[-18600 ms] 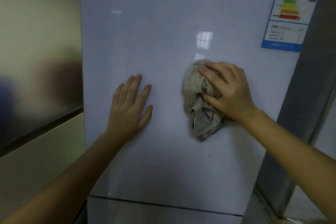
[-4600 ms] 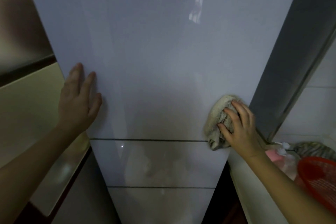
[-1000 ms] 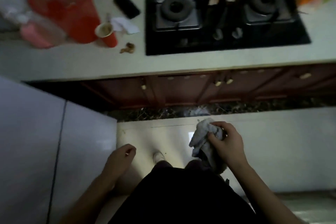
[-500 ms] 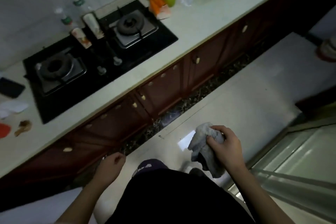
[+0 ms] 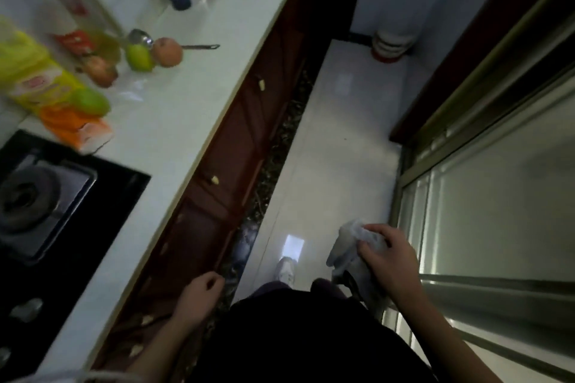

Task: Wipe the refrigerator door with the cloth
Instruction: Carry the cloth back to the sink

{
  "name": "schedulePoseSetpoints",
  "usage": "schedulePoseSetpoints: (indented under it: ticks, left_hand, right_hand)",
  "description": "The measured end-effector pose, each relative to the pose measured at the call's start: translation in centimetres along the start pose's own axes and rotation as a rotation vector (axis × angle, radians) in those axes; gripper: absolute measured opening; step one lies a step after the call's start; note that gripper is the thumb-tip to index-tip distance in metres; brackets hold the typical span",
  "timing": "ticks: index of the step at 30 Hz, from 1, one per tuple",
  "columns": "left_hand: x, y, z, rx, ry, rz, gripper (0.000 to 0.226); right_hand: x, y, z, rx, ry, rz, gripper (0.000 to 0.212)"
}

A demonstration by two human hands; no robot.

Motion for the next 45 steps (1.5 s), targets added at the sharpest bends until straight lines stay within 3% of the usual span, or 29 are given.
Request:
schedulePoseSetpoints:
  ticks: [5, 11, 16, 21, 30, 41, 45]
  left_hand:
    - [-1.2, -9.2, -12.1, 0.193, -0.201, 0.184, 0.021]
    - [-1.6, -17.8, -24.3, 0.324, -0.322, 0.302, 0.020]
    - [-2.6, -23.0, -28.8, 0.247, -0.282, 0.224, 0.015]
    - [-4.2, -26.4, -30.4, 0.143, -0.211, 0.093, 0.016]
    - [-5.9, -36.5, -34.8, 0.052, -0.215, 0.079, 0.020]
    - [-10.1, -54.9, -54.0, 0.238, -0.348, 0.258, 0.019]
    - [-11.3, -59.8, -62.5, 0.299, -0.282, 0.222, 0.020]
  right_hand:
    - [-3.4, -4.0, 0.6, 0.132, -0.046, -0.177, 0.030]
    - [-5.7, -11.0, 1.2, 0.205, -0.084, -0.260, 0.032]
    - [-7.4, -19.9, 3.3, 0.188, -0.083, -0.241, 0.030]
    - [-8.5, -29.5, 7.8, 0.098, -0.037, -0.119, 0.033]
    - [-9.5, -45.1, 15.3, 0.014, -0.079, -0.028, 0.030]
    - [-12.7, -59.5, 21.4, 0.114, -0.039, -0.237, 0.034]
    - [-14.7, -65.0, 23.2, 0.147, -0.097, -0.284, 0.033]
Point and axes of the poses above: each hand's wrist, its own y-axis away from the middle knuckle, its own x-axis out of the palm, z = x × y, the point moved 3 cm from there along -y, towards the middle knuckle, and after that the axes turned 6 degrees about x, right-handed, at the moved point
